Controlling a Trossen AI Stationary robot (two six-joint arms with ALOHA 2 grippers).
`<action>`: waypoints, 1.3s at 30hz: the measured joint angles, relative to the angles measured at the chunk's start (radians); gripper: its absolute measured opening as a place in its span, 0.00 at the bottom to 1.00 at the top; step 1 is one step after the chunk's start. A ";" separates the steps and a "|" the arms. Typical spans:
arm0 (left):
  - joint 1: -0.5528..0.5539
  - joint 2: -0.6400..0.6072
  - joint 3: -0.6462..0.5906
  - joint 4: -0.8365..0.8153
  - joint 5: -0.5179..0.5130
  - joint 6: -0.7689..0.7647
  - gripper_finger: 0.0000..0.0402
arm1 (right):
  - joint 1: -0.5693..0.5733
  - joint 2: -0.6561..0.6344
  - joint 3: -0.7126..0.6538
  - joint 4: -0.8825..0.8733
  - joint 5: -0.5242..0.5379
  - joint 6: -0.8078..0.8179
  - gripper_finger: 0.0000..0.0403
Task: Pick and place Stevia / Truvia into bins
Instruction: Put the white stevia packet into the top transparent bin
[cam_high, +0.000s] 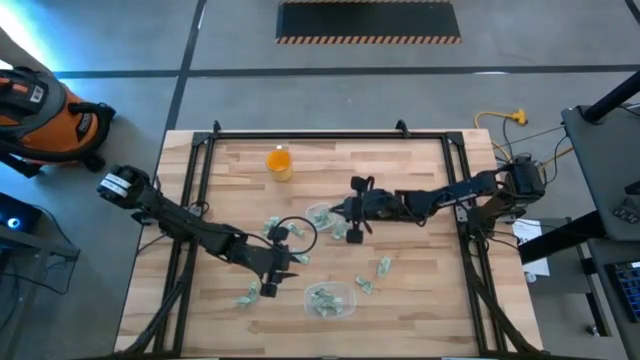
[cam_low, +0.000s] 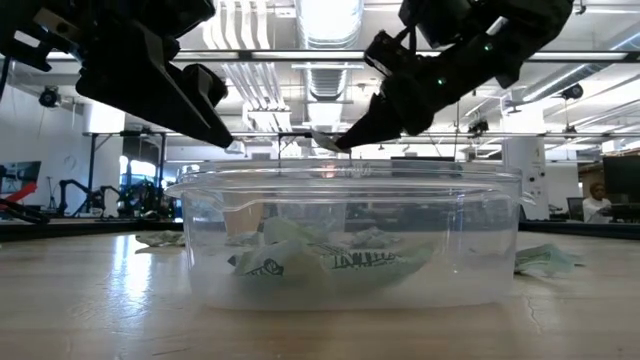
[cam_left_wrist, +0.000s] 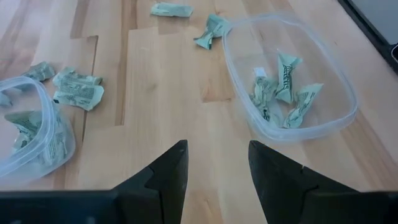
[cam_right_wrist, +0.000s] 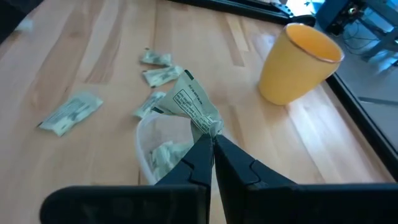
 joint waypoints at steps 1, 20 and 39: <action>0.000 0.000 0.000 -0.010 0.000 0.000 0.38 | -0.004 0.000 0.002 0.001 0.000 0.000 0.02; 0.000 0.000 -0.001 -0.170 -0.091 -0.082 0.38 | -0.060 0.027 0.007 0.066 -0.044 -0.016 0.02; -0.001 -0.017 -0.001 -0.272 -0.102 -0.160 0.38 | -0.063 0.243 0.190 -0.108 -0.108 0.026 0.02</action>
